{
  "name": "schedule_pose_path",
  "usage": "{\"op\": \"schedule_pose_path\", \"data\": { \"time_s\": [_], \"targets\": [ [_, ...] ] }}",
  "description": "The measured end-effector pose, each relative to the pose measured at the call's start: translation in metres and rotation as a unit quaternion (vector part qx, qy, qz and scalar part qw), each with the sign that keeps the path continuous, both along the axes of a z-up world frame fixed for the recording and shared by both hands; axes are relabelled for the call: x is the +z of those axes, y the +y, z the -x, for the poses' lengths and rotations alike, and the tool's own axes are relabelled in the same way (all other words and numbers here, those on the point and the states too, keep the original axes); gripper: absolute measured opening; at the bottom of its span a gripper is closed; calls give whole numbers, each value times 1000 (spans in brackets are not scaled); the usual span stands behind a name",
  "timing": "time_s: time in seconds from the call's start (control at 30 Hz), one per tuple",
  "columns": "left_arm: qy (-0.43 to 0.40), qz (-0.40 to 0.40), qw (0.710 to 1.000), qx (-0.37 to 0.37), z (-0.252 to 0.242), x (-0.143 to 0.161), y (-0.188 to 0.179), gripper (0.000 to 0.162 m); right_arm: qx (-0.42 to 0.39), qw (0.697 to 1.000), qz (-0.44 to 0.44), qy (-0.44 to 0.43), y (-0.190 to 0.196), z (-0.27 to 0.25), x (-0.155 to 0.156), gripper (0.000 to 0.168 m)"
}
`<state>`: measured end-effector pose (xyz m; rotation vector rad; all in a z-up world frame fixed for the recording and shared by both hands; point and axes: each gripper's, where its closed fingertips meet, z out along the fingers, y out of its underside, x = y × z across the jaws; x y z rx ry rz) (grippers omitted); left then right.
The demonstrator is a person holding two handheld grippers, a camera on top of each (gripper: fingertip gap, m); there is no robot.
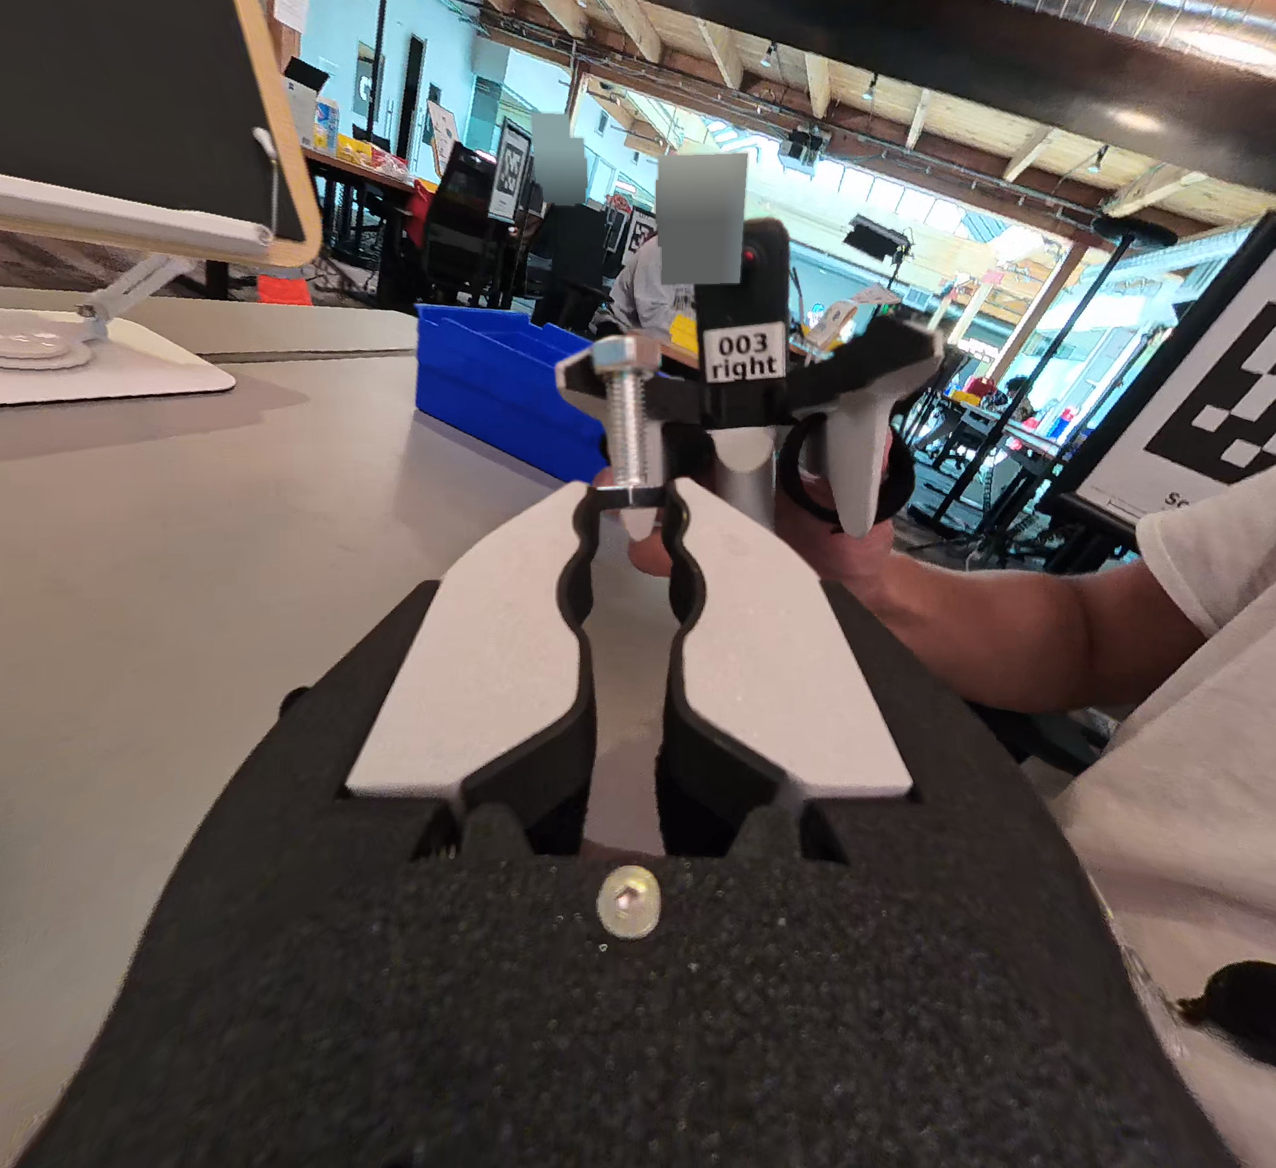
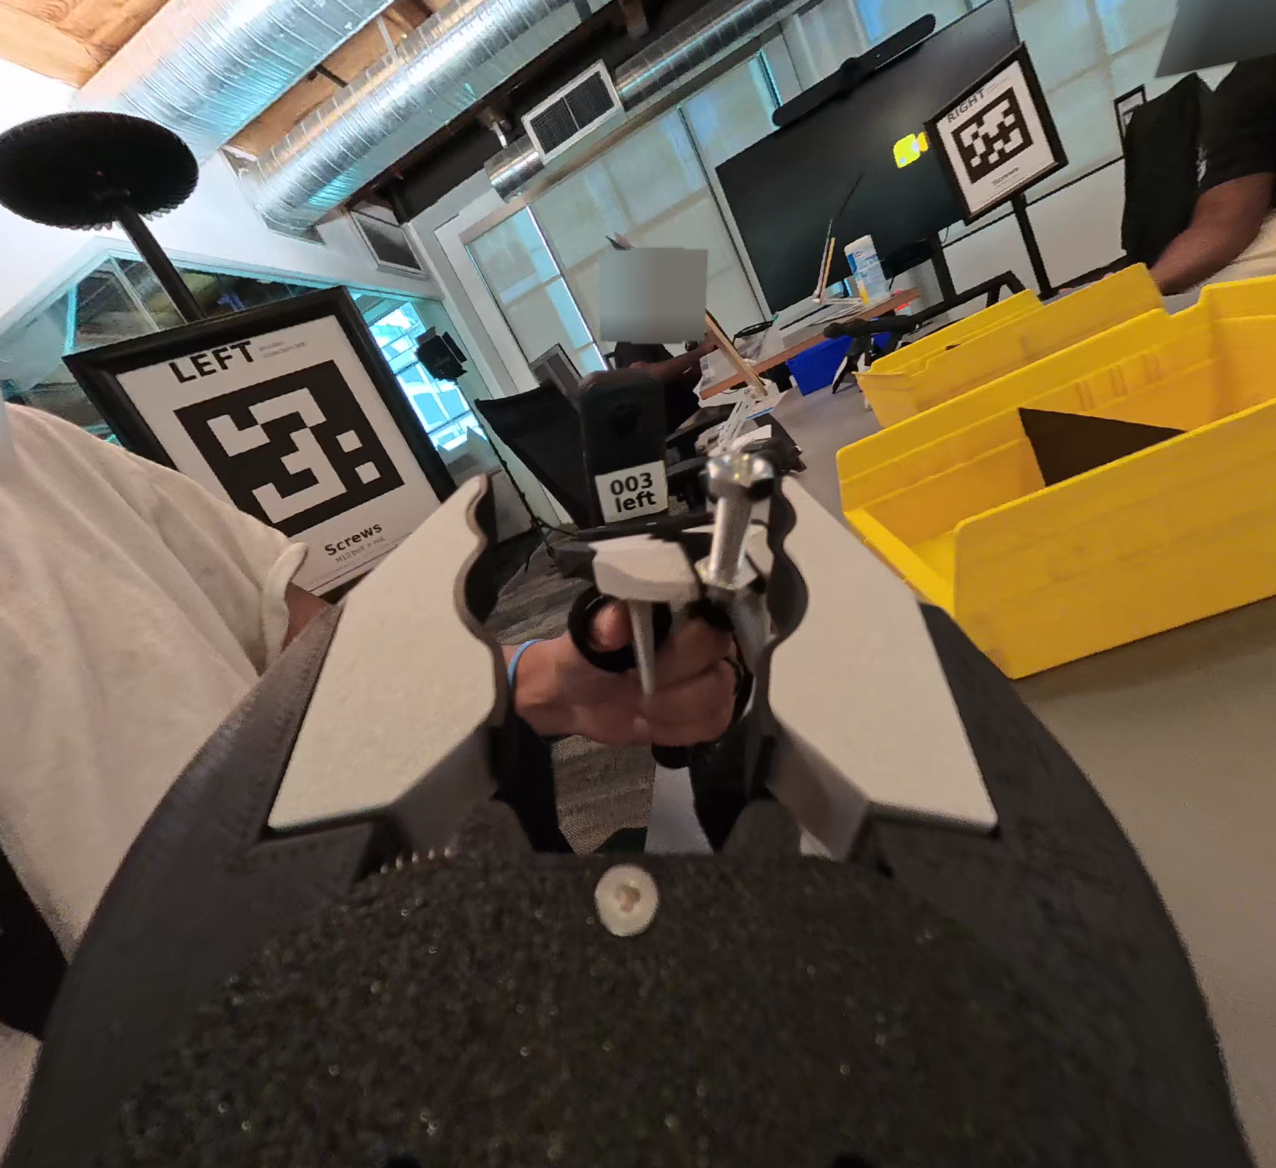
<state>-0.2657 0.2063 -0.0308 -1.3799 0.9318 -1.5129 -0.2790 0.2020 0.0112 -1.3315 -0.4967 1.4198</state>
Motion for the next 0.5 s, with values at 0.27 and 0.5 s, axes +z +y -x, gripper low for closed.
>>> {"op": "schedule_pose_path", "data": {
  "time_s": [0.27, 0.5],
  "targets": [
    [0, 21, 1000, 14, 2, -4, 9, 17, -47, 999, 1, -8, 10, -25, -20, 72],
    [19, 9, 1000, -20, -20, -11, -15, 17, -16, 999, 9, 39, 12, -1, -12, 71]
  ]
}}
